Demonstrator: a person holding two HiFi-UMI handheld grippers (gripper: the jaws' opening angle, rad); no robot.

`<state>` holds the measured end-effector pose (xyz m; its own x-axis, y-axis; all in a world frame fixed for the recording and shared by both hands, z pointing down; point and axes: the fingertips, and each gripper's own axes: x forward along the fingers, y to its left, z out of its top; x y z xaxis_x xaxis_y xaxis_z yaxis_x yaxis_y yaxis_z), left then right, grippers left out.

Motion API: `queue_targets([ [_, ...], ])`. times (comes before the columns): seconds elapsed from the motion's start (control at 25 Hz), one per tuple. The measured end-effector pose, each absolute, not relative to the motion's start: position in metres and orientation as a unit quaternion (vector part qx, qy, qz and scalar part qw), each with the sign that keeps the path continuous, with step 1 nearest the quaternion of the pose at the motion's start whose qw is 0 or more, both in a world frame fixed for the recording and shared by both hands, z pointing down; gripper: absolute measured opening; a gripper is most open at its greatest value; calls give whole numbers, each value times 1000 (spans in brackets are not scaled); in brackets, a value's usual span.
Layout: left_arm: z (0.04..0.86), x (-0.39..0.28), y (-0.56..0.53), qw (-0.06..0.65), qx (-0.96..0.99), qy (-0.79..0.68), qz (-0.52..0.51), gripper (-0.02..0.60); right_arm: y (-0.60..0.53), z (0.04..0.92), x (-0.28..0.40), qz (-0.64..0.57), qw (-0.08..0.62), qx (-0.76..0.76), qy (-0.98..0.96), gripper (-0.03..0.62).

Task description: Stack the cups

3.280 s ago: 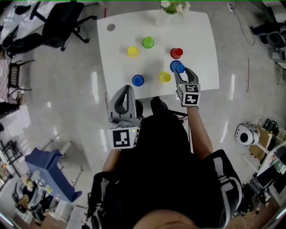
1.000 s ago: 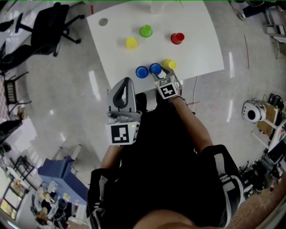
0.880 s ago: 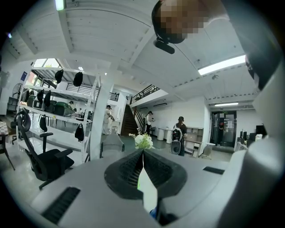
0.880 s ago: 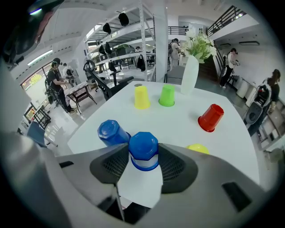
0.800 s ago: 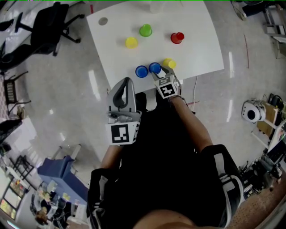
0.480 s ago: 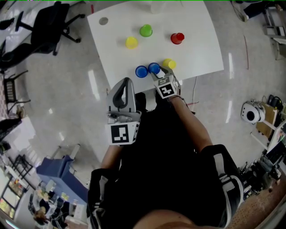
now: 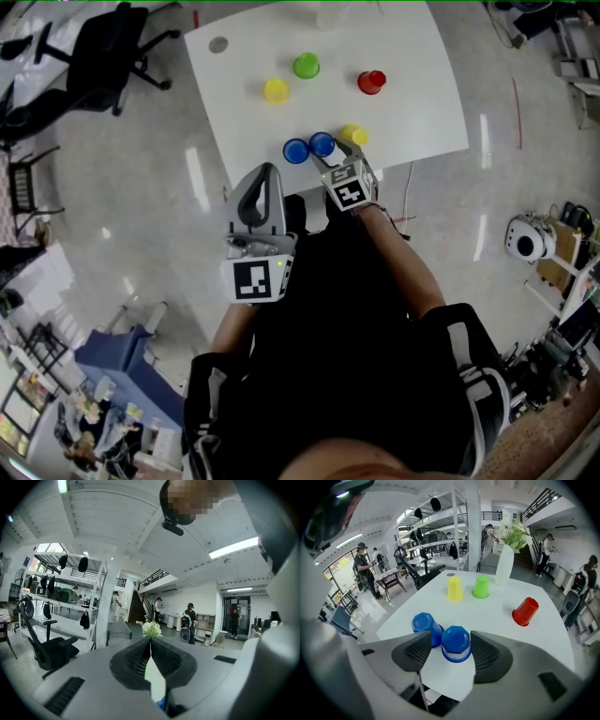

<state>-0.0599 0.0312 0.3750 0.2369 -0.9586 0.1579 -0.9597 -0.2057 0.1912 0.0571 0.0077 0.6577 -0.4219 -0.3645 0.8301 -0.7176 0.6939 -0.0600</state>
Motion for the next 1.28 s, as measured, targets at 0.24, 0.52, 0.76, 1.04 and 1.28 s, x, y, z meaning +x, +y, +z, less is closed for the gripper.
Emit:
queue_targets([
  [0.24, 370, -54, 25, 115, 781, -614, -2, 21, -19, 588, 68, 184, 329, 391, -839, 273],
  [0.52, 366, -31, 16, 110, 793, -599, -6, 21, -48, 581, 126, 196, 311, 458, -809, 263],
  [0.76, 365, -12, 4, 114, 801, -588, -3, 21, -43, 609, 150, 226, 334, 456, -794, 249],
  [1.04, 370, 3, -7, 120, 803, -584, 5, 21, -37, 635, 154, 249, 363, 429, -789, 245],
  [1.28, 371, 6, -8, 123, 801, -586, 9, 21, -36, 649, 154, 259, 376, 417, -786, 247],
])
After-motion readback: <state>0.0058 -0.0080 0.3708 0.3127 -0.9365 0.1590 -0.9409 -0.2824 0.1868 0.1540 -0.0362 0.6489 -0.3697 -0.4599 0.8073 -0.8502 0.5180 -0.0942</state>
